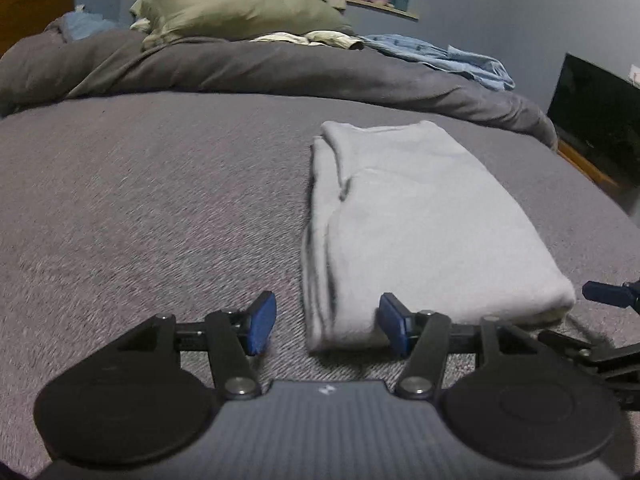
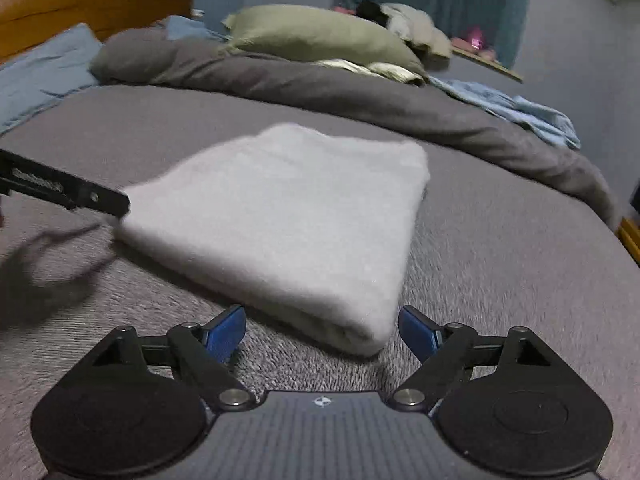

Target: Fold small clothes

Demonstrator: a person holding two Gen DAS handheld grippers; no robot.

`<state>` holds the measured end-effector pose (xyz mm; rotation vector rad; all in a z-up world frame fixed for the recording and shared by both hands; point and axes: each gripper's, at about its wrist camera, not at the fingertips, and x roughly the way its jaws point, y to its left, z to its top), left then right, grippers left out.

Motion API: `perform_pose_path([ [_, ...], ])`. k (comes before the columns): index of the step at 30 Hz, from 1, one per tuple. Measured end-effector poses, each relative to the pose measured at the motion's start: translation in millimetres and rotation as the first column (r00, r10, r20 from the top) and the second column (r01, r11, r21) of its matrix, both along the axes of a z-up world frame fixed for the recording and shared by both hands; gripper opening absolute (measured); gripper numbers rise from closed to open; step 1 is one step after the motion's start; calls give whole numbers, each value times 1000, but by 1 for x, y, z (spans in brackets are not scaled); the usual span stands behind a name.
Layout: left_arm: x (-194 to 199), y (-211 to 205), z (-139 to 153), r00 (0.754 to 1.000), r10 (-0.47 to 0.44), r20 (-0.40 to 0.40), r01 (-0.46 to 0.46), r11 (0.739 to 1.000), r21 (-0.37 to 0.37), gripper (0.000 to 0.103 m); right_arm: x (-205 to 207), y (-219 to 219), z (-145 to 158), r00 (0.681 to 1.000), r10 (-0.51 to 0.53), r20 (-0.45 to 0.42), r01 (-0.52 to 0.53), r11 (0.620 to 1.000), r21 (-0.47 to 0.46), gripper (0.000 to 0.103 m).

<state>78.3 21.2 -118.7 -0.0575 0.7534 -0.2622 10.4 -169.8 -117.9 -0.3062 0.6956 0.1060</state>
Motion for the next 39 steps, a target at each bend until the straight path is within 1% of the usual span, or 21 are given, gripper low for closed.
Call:
perform_pose_path([
  [3, 5, -9, -6, 1000, -7, 6, 6, 998, 58, 56, 3, -4, -16, 996, -85, 32, 84, 996, 25, 84],
  [5, 11, -8, -10, 1000, 3, 0, -3, 999, 45, 57, 6, -7, -23, 986, -153, 61, 151, 988, 29, 80],
  [7, 15, -5, -13, 1000, 16, -9, -16, 1000, 16, 61, 5, -16, -23, 974, -204, 99, 193, 975, 107, 79],
  [8, 19, -2, -15, 1000, 22, -20, -22, 1000, 3, 61, 5, -18, -23, 969, -225, 107, 211, 969, 126, 80],
  [9, 21, 1, -17, 999, 25, -26, -25, 1000, -11, 62, 3, -20, -25, 965, -234, 115, 219, 967, 129, 82],
  [10, 23, 3, -19, 999, 29, -28, -29, 999, -16, 65, 3, -20, -27, 964, -236, 123, 219, 967, 133, 84],
  [12, 25, 5, -22, 999, 30, -32, -30, 999, -18, 66, 5, -23, -34, 961, -250, 116, 237, 965, 115, 84],
  [14, 27, 7, -22, 999, 28, -35, -29, 1000, -11, 68, 6, -33, -35, 951, -288, 114, 277, 955, 106, 85],
  [16, 29, 7, -23, 999, 27, -38, -27, 1000, 0, 68, 3, -47, -35, 945, -308, 107, 292, 946, 141, 85],
  [19, 31, 9, -26, 999, 32, -43, -32, 999, 5, 69, -4, -58, -33, 936, -330, 126, 308, 937, 162, 85],
  [21, 32, 10, -27, 998, 34, -46, -34, 999, 6, 70, -6, -64, -34, 928, -356, 113, 332, 925, 187, 85],
  [24, 32, 8, -28, 999, 31, -43, -30, 999, 22, 70, -5, -69, -39, 913, -397, 95, 378, 910, 172, 85],
  [28, 33, 7, -28, 998, 31, -47, -30, 999, 30, 70, -8, -70, -41, 915, -394, 83, 376, 911, 171, 85],
  [29, 33, 6, -28, 998, 36, -50, -34, 999, 37, 70, -9, -73, -41, 907, -414, 78, 398, 902, 164, 84],
  [30, 34, 6, -28, 998, 41, -54, -39, 998, 41, 70, -8, -79, -41, 872, -485, 74, 471, 870, 147, 62],
  [31, 34, 7, -28, 997, 44, -56, -42, 998, 36, 70, -8, -87, -40, 835, -545, 81, 533, 836, 132, 58],
  [32, 34, 7, -28, 997, 48, -56, -46, 999, 28, 70, -8, -92, -39, 830, -551, 88, 537, 831, 142, 60],
  [34, 33, 8, -28, 997, 48, -55, -47, 999, 21, 70, -9, -95, -35, 856, -508, 94, 491, 857, 157, 61],
  [35, 32, 9, -29, 997, 48, -54, -47, 999, 17, 70, -10, -94, -34, 866, -490, 98, 473, 867, 156, 64],
  [37, 31, 9, -29, 997, 50, -54, -49, 999, 7, 70, -13, -87, -34, 884, -455, 105, 441, 887, 135, 64],
  [39, 26, 11, -26, 998, 45, -35, -45, 999, -5, 70, -14, -78, -32, 899, -422, 119, 406, 904, 137, 63],
])
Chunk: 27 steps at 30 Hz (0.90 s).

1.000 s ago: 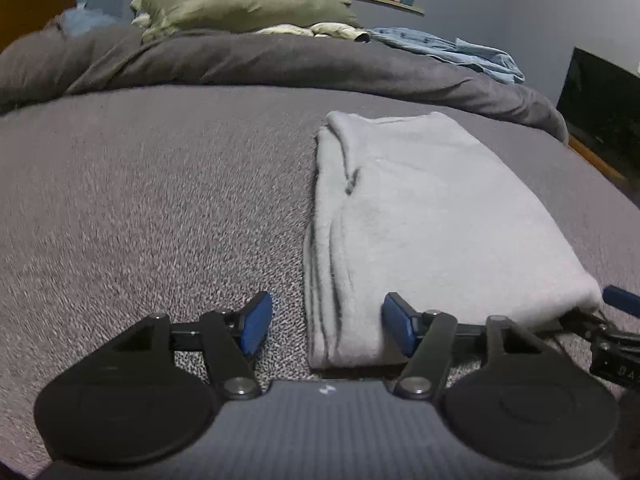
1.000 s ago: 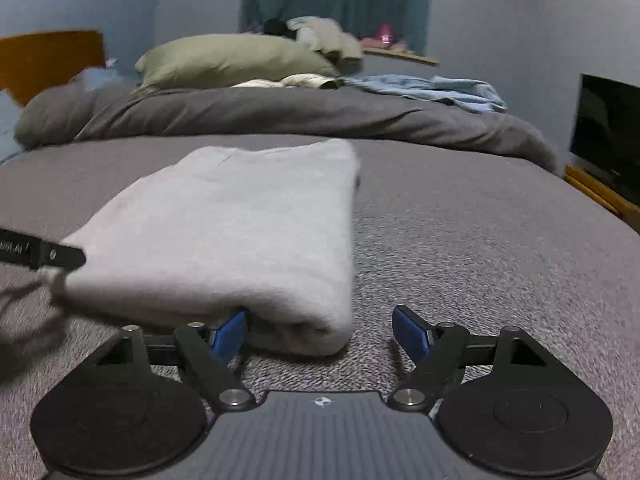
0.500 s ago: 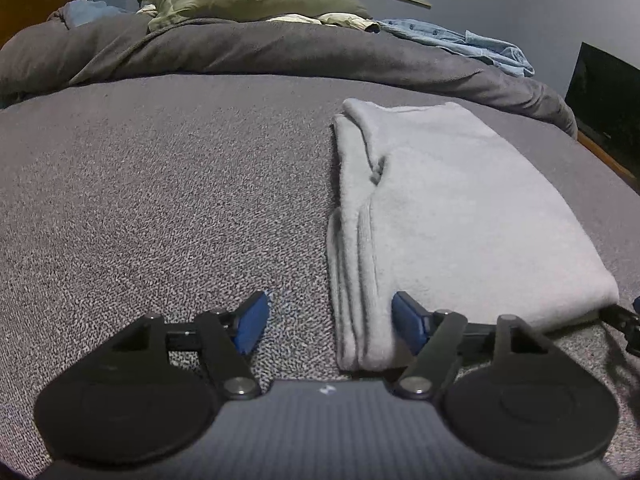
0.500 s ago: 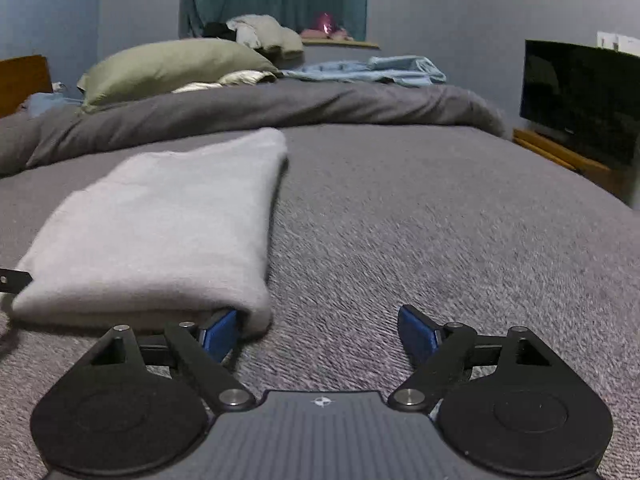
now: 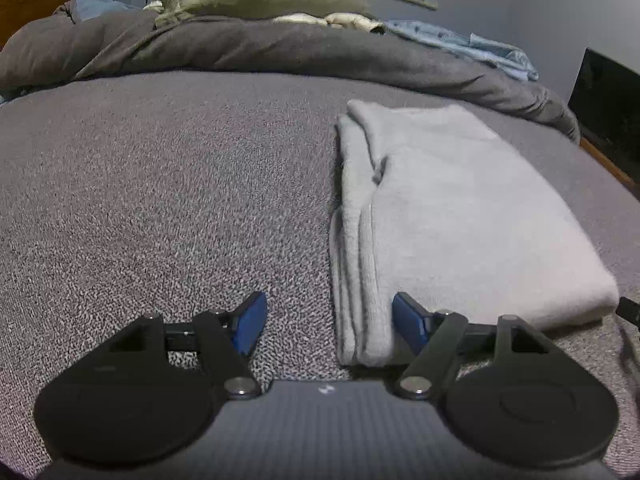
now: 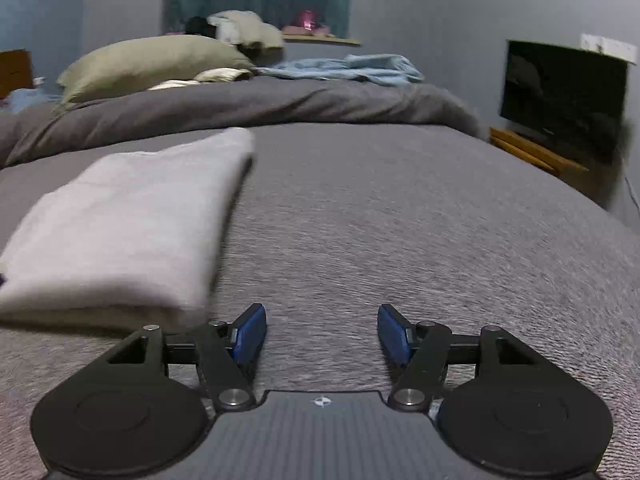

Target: Fold small clothes

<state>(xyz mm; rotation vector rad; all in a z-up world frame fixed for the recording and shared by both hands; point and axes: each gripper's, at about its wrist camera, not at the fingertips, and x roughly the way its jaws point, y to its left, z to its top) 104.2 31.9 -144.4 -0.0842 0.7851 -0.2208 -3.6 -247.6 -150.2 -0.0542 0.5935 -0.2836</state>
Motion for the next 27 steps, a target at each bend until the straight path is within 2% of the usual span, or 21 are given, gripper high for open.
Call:
perform_pose_path([
  [2, -4, 0, 3, 1000, -8, 18, 7, 1000, 16, 70, -3, 9, 7, 999, 24, 47, -25, 1000, 18, 66],
  [5, -10, -6, 6, 999, -24, 36, 23, 999, 44, 70, -5, 27, 17, 985, 147, 89, -150, 988, 24, 73],
  [6, -10, -8, 6, 999, -28, 34, 27, 998, 53, 70, -7, 34, 17, 980, 180, 86, -180, 984, 0, 77],
  [8, -11, -10, 5, 999, -34, 35, 31, 997, 67, 70, -5, 43, 10, 977, 209, 49, -208, 978, -26, 77],
  [14, -4, -7, -2, 999, -32, 21, 31, 998, 58, 73, 5, 40, -6, 985, 173, -15, -174, 985, -24, 75],
  [15, -4, -6, -3, 999, -35, 23, 33, 998, 59, 75, 6, 36, -9, 989, 143, -36, -144, 989, -34, 79],
  [17, -4, -5, -3, 999, -41, 22, 40, 998, 56, 75, 8, 26, -8, 993, 118, -31, -118, 993, 14, 85],
  [20, -7, -4, 0, 999, -40, 25, 39, 998, 53, 75, 6, 28, -7, 991, 128, -28, -128, 992, -22, 85],
  [24, -28, -1, 10, 996, -49, 73, 47, 999, 24, 75, -4, 30, 0, 992, 126, -21, -126, 992, 11, 85],
  [26, -44, 0, 14, 994, -60, 93, 58, 998, 23, 77, -10, 33, 5, 990, 138, -18, -137, 990, 11, 87],
  [27, -54, 0, 15, 993, -65, 96, 62, 998, 28, 83, -13, 35, 9, 988, 151, -17, -150, 989, 12, 90],
])
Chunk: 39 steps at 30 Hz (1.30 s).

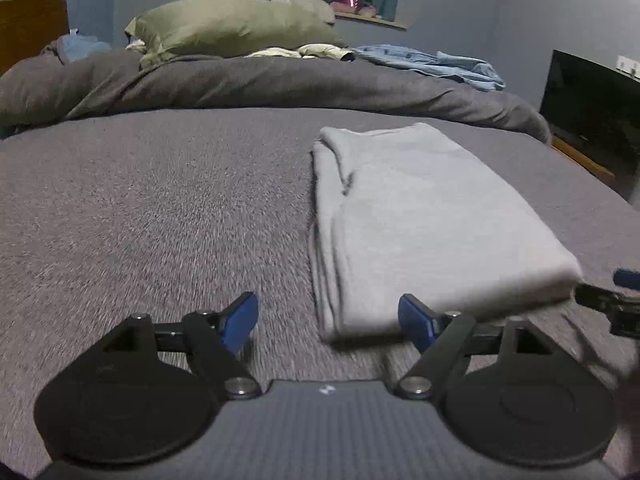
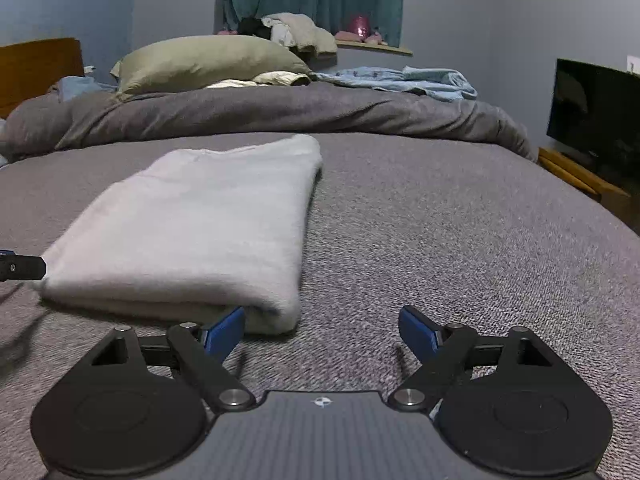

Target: Fold small clothes

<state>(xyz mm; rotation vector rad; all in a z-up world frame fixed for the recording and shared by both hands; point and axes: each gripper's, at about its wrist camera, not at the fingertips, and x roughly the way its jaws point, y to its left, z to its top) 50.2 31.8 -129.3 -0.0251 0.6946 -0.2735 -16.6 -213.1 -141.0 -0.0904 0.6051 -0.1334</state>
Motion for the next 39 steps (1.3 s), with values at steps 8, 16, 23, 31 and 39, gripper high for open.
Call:
perform_pose_path([
  [8, -57, -16, -11, 999, 32, -10, -32, 998, 45, 101, -49, 16, -11, 999, -33, -40, 37, 995, 92, 102],
  [16, -69, -41, -41, 996, -89, 28, 86, 992, 97, 103, -49, 8, -20, 1000, -2, 14, 1, 992, 124, 103],
  [23, -65, -38, -53, 995, -79, 62, 76, 996, 47, 103, -40, 8, -40, 999, 40, 9, -41, 995, 88, 103],
  [31, -56, -36, -58, 993, -88, 75, 86, 996, 37, 103, -32, 13, -45, 999, 39, -20, -37, 998, 49, 103],
  [39, -56, -35, -60, 993, -88, 83, 85, 996, 35, 103, -30, 14, -46, 999, 39, -22, -38, 998, 42, 103],
])
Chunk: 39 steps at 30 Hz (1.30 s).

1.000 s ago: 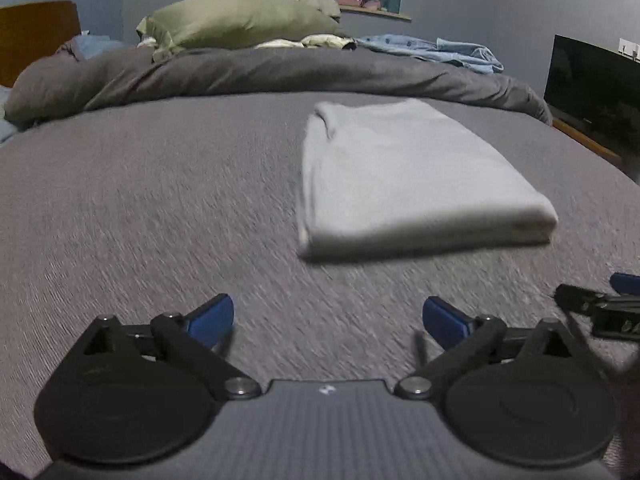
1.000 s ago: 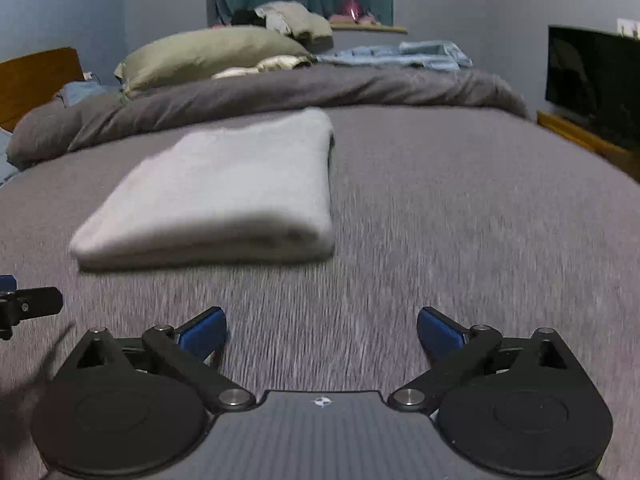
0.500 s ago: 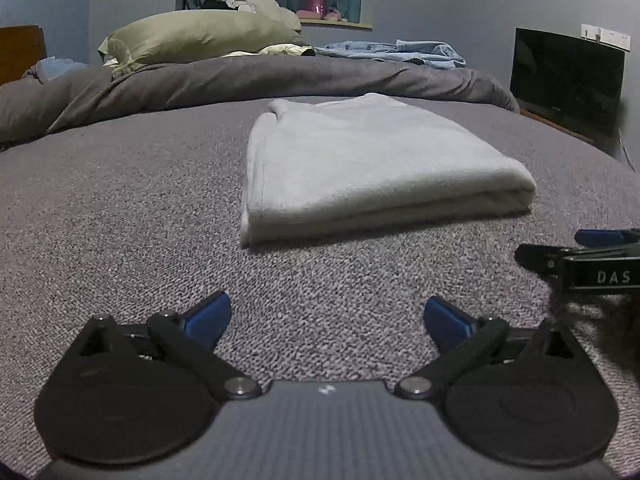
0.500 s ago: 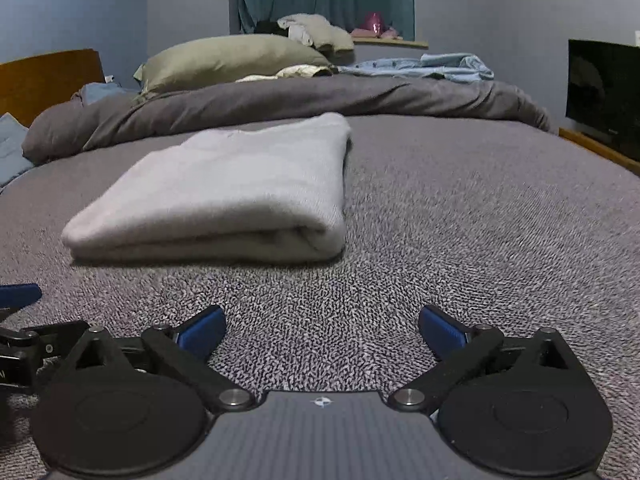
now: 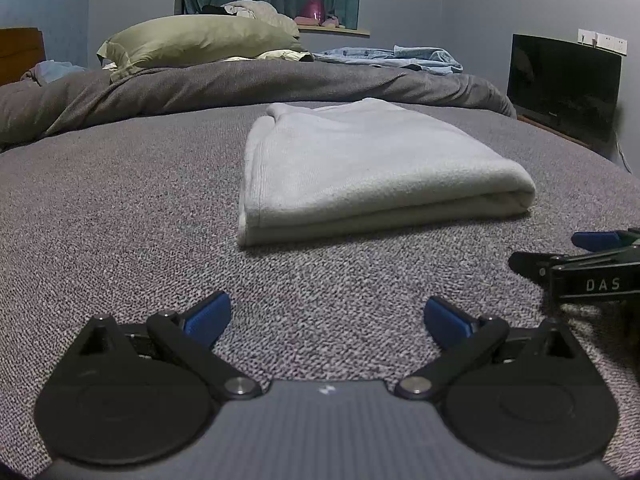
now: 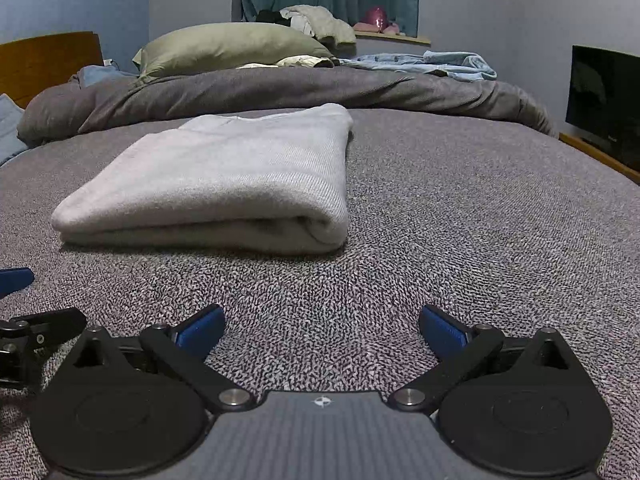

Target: Fold small clothes

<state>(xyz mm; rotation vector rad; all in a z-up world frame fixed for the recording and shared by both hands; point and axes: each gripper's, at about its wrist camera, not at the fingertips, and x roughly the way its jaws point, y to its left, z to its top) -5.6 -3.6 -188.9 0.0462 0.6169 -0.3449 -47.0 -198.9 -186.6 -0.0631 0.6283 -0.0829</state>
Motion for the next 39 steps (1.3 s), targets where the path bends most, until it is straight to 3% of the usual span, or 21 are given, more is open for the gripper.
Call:
perform_pose_path([
  [39, -6, -2, -2, 1000, 13, 8, -13, 1000, 0, 103, -1, 0, -1, 1000, 0, 0, 0, 1000, 0, 103],
])
